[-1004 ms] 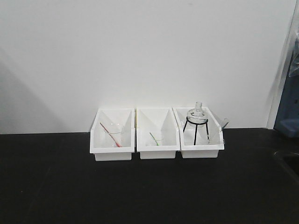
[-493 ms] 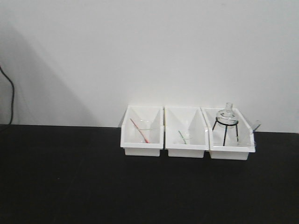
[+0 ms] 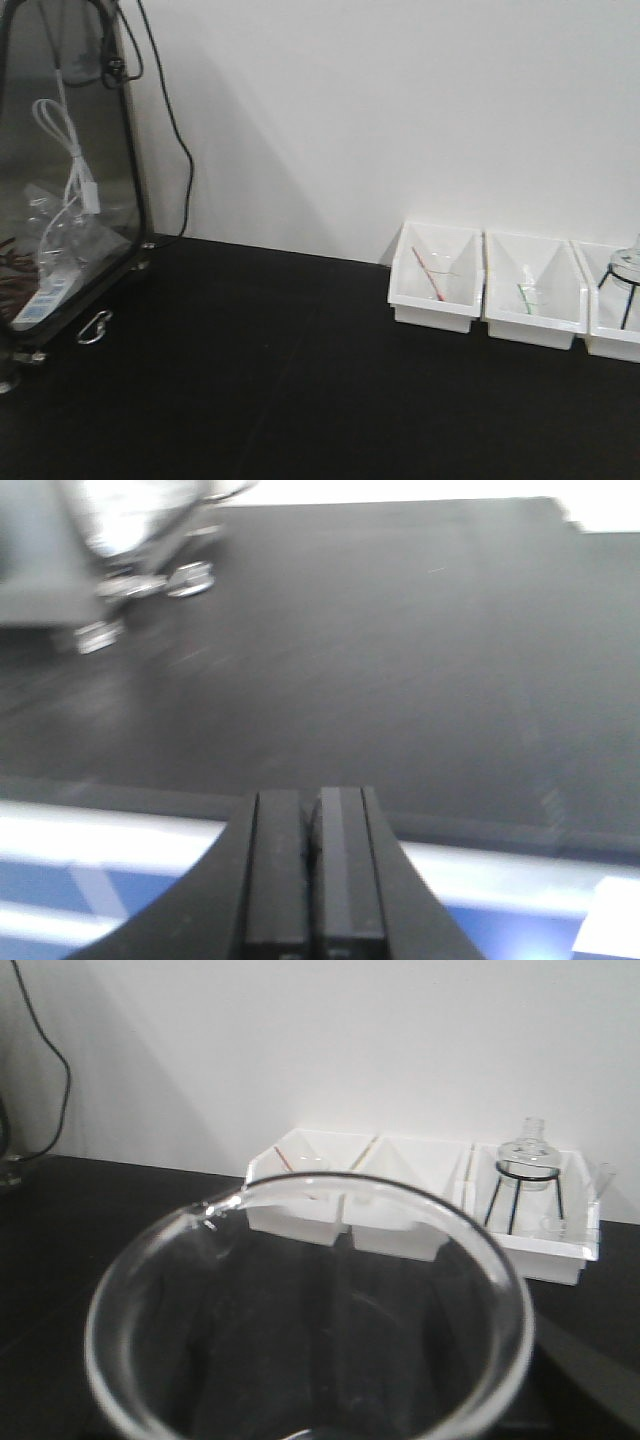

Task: Pick beaker and place in left cabinet
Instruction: 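Hold the beaker in the right gripper and turn the base away from the bench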

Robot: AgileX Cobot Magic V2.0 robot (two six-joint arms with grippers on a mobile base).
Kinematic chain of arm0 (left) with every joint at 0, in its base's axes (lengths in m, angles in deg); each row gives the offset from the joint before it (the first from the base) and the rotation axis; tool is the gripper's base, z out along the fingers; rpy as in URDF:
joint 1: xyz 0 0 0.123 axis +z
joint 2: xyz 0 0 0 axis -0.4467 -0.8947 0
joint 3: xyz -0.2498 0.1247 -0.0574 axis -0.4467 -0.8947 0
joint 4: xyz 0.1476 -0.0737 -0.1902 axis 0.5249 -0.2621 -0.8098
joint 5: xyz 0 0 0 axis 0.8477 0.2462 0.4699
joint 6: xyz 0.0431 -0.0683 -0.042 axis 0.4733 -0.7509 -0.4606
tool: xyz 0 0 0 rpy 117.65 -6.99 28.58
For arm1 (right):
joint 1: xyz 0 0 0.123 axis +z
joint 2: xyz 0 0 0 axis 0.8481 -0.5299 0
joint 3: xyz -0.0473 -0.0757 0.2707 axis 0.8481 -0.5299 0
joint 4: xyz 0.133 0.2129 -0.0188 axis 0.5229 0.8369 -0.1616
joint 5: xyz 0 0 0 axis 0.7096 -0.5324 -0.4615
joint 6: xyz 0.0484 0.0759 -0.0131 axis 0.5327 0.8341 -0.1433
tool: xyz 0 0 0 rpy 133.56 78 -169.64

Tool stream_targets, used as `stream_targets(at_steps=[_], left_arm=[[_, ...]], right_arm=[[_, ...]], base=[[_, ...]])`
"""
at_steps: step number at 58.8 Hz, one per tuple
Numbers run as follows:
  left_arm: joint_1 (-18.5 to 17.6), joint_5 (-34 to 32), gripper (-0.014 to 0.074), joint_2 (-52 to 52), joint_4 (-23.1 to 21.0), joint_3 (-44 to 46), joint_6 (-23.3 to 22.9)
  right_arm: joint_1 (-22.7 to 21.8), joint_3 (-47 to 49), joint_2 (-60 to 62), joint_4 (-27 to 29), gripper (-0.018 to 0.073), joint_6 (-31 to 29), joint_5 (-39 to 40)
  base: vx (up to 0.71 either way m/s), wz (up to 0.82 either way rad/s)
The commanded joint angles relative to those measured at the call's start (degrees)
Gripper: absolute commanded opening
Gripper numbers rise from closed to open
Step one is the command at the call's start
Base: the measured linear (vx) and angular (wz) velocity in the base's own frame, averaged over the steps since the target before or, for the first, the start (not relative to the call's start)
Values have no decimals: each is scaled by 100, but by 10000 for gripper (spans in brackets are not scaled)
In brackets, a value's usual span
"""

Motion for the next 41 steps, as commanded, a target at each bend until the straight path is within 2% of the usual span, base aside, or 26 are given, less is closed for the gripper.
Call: stream_targets(at_steps=[1, 41], left_arm=[[8, -421, 4, 62, 0, 55, -24], [8, -421, 4, 62, 0, 55, -24]], right_arm=[[-6, 165, -47, -196, -4, -4, 402], [-6, 165, -47, -196, -4, -4, 408]], base=[[-12, 48], [-13, 54]])
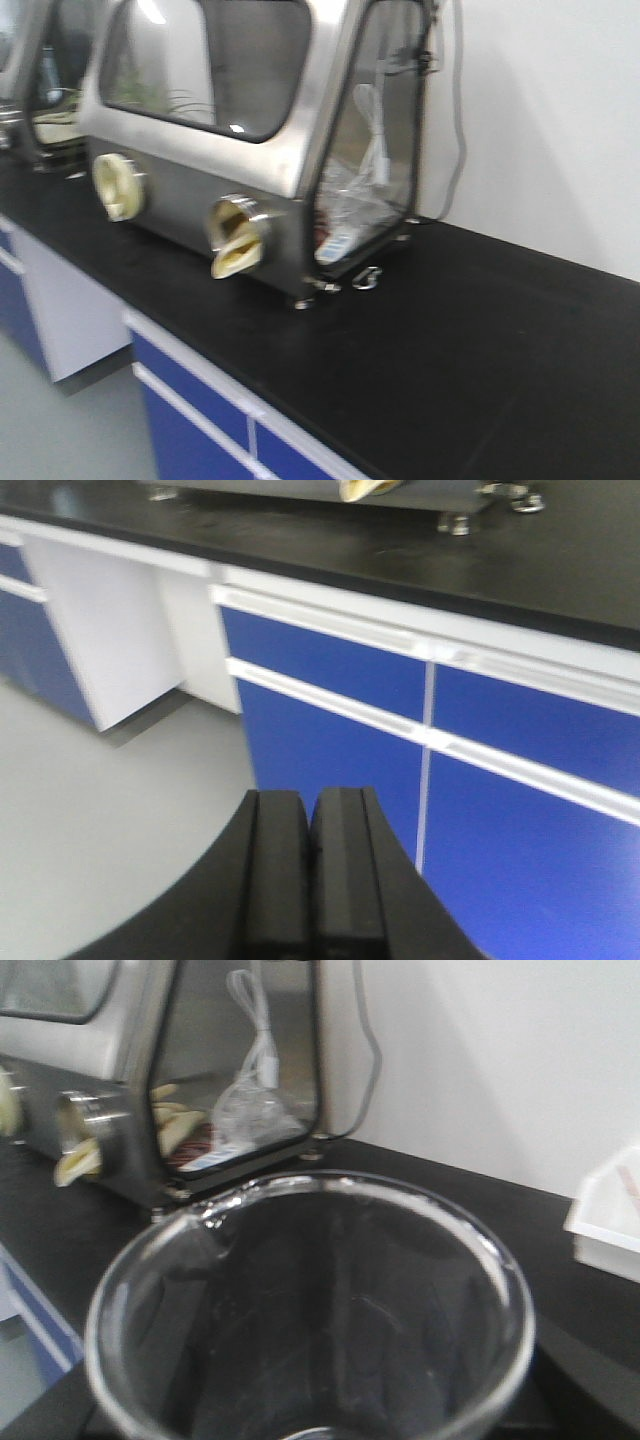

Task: Pick beaker and place in left cabinet
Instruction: 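Hold the beaker in the right gripper and turn the base away from the bench, then drive the base across the room toward the grey cabinet, holding the beaker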

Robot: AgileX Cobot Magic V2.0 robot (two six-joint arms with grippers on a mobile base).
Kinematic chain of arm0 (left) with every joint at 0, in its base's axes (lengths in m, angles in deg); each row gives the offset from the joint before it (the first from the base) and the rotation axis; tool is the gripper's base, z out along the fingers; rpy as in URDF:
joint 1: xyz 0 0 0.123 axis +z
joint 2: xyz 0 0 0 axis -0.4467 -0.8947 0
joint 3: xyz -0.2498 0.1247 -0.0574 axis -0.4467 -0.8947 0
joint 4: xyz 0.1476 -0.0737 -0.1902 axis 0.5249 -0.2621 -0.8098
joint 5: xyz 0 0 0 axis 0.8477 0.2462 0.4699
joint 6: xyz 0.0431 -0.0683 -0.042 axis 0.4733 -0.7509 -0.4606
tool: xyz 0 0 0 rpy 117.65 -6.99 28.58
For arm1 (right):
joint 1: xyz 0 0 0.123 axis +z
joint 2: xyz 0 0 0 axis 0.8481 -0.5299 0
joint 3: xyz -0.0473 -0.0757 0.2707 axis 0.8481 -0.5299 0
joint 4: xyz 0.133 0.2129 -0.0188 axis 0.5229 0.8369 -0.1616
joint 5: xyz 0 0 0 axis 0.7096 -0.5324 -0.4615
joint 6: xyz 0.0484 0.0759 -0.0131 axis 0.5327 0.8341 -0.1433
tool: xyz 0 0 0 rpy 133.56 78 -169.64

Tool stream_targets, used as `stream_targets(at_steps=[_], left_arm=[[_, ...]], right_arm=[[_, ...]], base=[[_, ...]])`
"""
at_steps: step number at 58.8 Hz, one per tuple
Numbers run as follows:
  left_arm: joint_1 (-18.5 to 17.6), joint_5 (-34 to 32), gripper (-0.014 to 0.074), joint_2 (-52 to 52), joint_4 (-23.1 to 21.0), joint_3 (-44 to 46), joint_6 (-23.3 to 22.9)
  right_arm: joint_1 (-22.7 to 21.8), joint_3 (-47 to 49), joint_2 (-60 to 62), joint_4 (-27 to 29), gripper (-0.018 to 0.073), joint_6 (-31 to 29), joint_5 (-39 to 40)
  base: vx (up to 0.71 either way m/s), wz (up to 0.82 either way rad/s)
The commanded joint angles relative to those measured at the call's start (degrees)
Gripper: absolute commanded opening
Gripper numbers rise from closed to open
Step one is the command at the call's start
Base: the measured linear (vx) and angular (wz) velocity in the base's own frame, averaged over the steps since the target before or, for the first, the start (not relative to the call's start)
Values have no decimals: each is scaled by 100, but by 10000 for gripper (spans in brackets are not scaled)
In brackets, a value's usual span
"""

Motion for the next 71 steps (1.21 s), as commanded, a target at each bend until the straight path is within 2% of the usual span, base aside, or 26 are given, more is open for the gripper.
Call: stream_targets(at_steps=[1, 36, 71], left_arm=[[8, -421, 4, 62, 0, 55, -24], [8, -421, 4, 62, 0, 55, -24], [8, -421, 4, 62, 0, 55, -24]], right_arm=[[-6, 165, -47, -196, -4, -4, 408], [-6, 165, -47, -196, -4, -4, 408], [-6, 165, -47, -196, -4, -4, 408]], base=[[-11, 64], [-2, 73], [21, 51]])
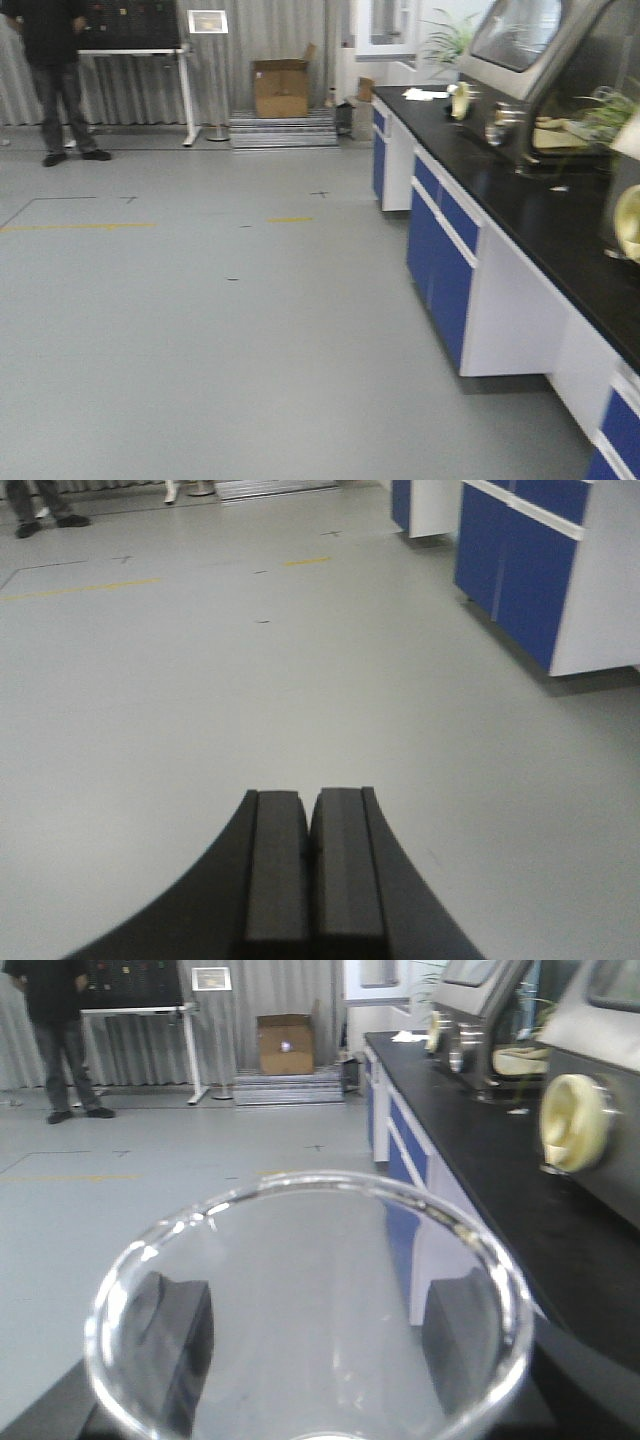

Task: Pick beaker and place in left cabinet
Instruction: 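Drive the base across the room toward the grey cabinet, holding the beaker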

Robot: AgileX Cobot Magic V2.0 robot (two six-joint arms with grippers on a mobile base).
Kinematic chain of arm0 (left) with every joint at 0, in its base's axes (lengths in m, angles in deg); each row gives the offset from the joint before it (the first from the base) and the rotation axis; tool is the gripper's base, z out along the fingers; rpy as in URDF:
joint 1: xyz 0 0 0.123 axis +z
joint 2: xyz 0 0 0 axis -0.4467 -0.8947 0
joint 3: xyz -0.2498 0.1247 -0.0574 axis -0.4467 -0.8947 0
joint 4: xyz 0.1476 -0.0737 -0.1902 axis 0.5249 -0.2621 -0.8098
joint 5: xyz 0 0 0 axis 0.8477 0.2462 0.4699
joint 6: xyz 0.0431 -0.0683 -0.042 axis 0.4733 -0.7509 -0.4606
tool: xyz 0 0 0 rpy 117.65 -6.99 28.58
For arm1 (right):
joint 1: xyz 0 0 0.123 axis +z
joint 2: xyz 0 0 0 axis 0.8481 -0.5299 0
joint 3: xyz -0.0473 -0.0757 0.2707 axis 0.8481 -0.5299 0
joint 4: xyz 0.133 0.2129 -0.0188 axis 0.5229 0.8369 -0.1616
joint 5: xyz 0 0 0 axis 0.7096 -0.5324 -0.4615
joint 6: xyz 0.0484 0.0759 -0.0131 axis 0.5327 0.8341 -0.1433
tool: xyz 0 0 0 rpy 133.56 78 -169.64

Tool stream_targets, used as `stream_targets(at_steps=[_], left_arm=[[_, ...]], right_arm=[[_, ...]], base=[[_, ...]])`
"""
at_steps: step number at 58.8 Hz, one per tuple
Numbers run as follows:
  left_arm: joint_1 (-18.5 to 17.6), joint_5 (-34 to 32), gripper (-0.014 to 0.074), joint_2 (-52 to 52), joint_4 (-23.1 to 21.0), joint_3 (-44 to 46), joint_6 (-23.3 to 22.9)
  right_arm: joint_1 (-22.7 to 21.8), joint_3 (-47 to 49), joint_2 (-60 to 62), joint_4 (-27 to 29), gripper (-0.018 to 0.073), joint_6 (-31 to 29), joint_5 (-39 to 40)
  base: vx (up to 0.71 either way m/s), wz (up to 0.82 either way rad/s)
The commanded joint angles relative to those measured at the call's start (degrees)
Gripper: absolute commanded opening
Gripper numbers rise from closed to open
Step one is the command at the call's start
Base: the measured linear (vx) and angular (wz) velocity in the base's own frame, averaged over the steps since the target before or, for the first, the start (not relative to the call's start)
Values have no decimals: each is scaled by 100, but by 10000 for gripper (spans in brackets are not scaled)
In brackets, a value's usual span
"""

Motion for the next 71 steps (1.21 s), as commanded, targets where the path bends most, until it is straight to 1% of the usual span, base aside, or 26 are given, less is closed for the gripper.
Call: stream_targets(at_steps=[1, 39, 71], left_arm=[[8, -421, 4, 62, 0, 55, -24], [8, -421, 4, 62, 0, 55, -24], [8, -421, 4, 62, 0, 55, -24]], right_arm=[[-6, 165, -47, -196, -4, -4, 408], [-6, 165, -47, -196, -4, -4, 399], [-6, 165, -47, -196, -4, -4, 399]], base=[[30, 41], [39, 31], [50, 3]])
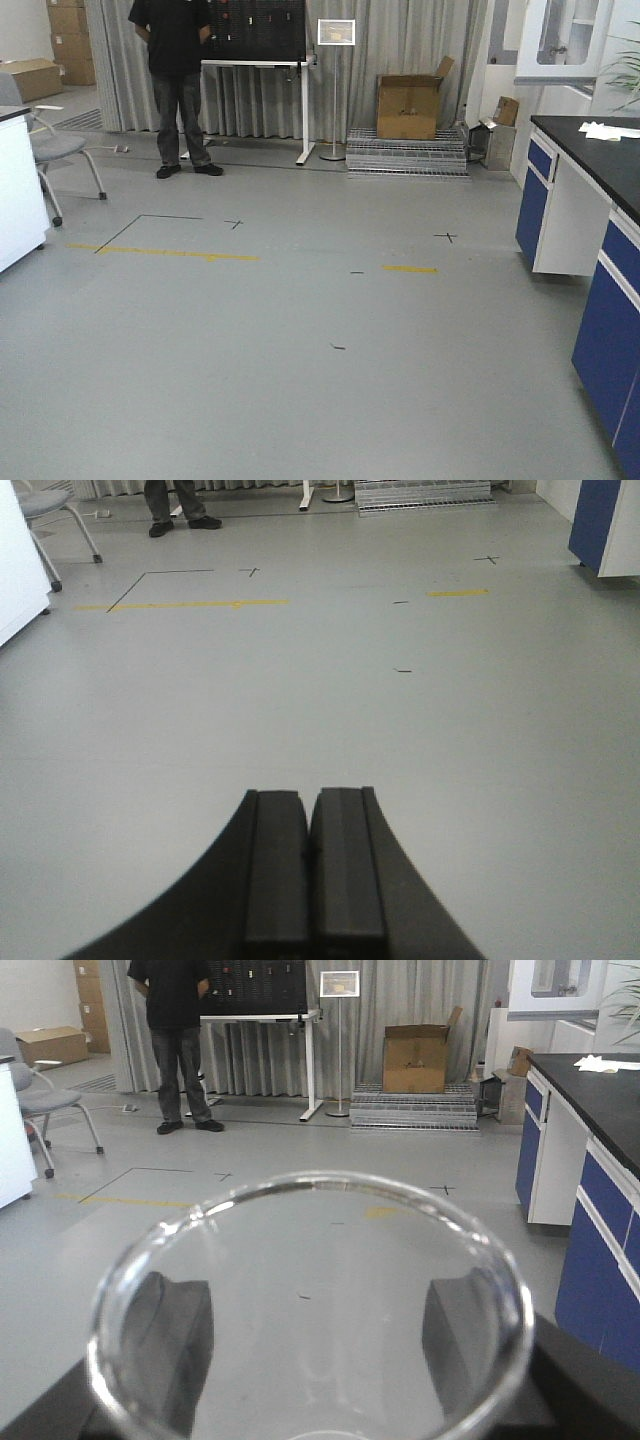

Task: Pick beaker and place in left cabinet
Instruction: 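Drive the base across the room toward the grey cabinet, holding the beaker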

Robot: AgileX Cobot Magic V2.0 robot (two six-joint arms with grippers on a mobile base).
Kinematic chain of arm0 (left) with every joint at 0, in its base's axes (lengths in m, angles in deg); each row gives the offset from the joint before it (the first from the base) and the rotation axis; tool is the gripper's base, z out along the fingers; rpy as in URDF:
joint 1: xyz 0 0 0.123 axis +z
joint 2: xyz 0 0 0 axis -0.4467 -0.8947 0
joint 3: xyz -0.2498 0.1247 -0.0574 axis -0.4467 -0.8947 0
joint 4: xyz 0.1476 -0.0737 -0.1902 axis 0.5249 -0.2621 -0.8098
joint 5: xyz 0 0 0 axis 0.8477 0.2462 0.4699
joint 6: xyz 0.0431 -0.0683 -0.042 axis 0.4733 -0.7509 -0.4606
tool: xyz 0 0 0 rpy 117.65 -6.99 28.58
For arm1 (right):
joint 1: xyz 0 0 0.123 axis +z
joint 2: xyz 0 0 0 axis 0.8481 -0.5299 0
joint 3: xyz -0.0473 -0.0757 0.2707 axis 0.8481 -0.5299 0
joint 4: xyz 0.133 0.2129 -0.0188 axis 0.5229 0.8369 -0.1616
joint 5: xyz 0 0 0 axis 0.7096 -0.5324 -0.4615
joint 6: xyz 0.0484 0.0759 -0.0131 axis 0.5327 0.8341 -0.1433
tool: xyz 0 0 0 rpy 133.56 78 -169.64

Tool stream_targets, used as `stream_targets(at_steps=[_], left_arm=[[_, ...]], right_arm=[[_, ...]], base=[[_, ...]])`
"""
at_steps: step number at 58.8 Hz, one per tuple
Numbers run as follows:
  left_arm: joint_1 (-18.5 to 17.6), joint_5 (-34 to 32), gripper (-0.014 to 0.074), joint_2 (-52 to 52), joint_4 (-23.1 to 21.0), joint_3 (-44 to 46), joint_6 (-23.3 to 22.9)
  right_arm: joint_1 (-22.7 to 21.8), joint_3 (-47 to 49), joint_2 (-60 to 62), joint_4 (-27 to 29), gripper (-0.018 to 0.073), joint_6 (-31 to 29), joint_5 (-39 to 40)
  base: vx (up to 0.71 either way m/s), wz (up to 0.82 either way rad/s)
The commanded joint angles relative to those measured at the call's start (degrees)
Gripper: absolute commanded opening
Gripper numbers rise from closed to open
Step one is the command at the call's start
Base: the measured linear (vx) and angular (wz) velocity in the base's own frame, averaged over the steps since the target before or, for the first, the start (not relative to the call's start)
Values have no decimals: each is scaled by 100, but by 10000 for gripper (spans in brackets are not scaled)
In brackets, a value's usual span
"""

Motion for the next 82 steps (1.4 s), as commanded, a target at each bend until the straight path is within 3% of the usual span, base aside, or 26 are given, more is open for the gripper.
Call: stream_targets(at_steps=[1, 82], left_arm=[[8, -421, 4, 62, 0, 55, -24], [8, -421, 4, 62, 0, 55, -24]], right_arm=[[-6, 165, -47, -196, -4, -4, 399], [-6, 165, -47, -196, -4, -4, 406]], base=[[53, -9], [55, -1]])
